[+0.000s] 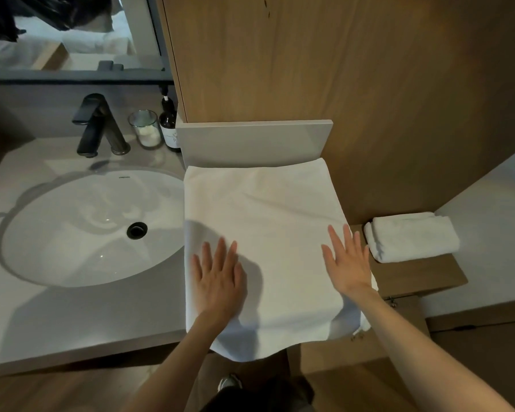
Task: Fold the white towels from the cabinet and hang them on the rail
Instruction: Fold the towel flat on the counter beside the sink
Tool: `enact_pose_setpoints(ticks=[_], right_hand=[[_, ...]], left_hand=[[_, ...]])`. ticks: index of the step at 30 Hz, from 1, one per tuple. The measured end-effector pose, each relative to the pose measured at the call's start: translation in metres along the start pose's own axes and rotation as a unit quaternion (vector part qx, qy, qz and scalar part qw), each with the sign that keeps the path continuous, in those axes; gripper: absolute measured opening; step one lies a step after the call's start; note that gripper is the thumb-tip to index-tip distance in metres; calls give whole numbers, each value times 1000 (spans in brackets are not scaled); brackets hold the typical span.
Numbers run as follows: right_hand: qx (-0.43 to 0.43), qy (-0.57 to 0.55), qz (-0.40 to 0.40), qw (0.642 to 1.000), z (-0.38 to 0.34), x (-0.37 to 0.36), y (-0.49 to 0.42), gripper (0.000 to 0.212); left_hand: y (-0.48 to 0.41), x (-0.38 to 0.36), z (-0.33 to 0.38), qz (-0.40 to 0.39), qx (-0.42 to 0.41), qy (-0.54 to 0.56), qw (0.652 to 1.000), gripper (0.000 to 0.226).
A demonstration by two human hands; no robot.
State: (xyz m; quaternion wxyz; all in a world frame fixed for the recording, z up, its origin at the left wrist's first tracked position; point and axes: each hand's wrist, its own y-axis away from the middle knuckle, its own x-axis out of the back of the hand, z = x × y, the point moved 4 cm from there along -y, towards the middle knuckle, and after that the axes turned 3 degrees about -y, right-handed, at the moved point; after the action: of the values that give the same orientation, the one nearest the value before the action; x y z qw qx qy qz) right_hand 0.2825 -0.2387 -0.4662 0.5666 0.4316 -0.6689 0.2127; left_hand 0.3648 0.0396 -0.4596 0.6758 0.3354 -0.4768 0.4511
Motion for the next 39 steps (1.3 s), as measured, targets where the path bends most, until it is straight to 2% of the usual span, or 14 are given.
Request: enact_pose_setpoints(ticks=[3, 7, 11, 13, 16, 20, 27, 32, 33, 37, 39], right_hand=[[0, 11, 27, 1000, -26, -6, 11, 56], [165, 23, -2, 986, -99, -25, 22, 59], [231, 32, -19, 972, -153, -40, 1, 69], [254, 45, -14, 966, -162, -39, -15, 61], [274, 52, -11, 960, -163, -35, -41, 50], [260, 75, -9, 962, -146, -25, -73, 50], [112, 40, 4, 993, -56, 12, -121, 53], [56, 27, 10, 998, -55, 11, -124, 54], [64, 24, 18, 997, -66, 8, -120, 54], [190, 40, 7, 981, -124, -10, -103, 65], [202, 27, 12, 979, -138, -13, -109, 61]], left_hand=[[-6, 2, 0, 21, -24, -1, 999, 52], [-29, 14, -5, 58, -35, -14, 998, 34], [-56, 12, -14, 47, -87, -38, 994, 51], [-60, 6, -17, 27, -104, -47, 993, 56], [-63, 0, -21, 17, -80, -51, 995, 57], [-62, 3, -21, 2, -63, -51, 997, 56], [-62, 5, -20, -6, -48, -46, 998, 55], [-65, 8, -12, 15, -35, -13, 999, 53], [-69, 9, -9, 21, -34, -5, 999, 53], [-102, 1, 15, 11, -92, -3, 996, 58], [-125, -8, 27, -15, -111, -15, 994, 62]])
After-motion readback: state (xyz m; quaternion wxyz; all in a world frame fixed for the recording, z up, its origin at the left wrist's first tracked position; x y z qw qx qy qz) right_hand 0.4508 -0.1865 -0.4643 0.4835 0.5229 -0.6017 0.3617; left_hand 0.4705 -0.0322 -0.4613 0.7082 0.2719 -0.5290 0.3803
